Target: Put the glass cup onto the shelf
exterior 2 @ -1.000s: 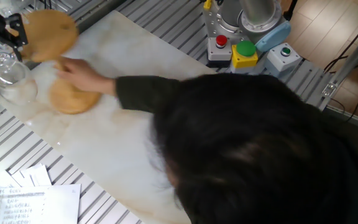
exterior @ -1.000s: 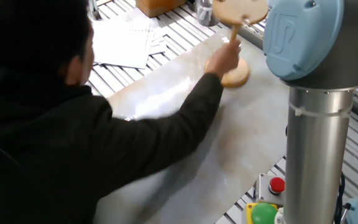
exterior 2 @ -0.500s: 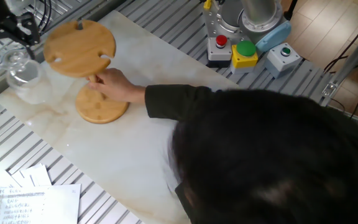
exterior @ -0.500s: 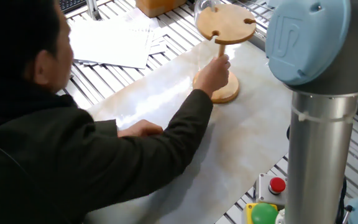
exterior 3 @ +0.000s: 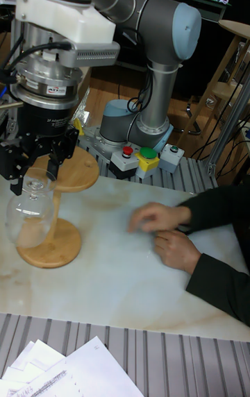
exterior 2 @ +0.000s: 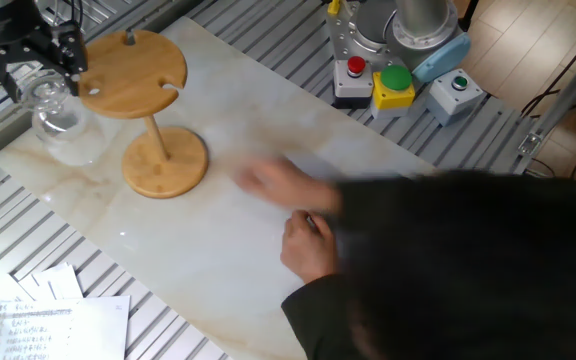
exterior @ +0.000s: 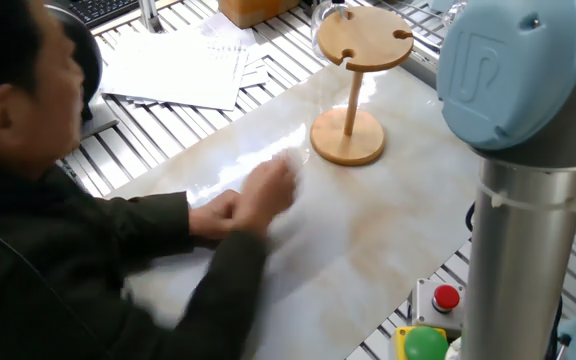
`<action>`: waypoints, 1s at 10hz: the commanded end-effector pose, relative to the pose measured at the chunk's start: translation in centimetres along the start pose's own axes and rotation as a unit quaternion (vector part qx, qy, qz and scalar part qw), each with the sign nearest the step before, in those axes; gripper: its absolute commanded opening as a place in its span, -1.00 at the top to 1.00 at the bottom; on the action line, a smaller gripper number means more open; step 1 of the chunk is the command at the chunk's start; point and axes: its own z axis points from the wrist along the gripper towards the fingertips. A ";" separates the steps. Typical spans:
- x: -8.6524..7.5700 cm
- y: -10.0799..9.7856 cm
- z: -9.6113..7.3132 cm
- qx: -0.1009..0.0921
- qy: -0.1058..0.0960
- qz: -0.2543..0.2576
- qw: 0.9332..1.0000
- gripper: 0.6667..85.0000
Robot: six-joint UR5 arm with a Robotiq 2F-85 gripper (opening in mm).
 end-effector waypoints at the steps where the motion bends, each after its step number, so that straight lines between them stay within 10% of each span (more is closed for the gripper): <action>1: -0.1 1.1 0.1 -0.006 -0.006 0.015 1.000 0.99; 10: 0.9 2.1 0.7 -0.008 -0.012 0.043 0.999 0.99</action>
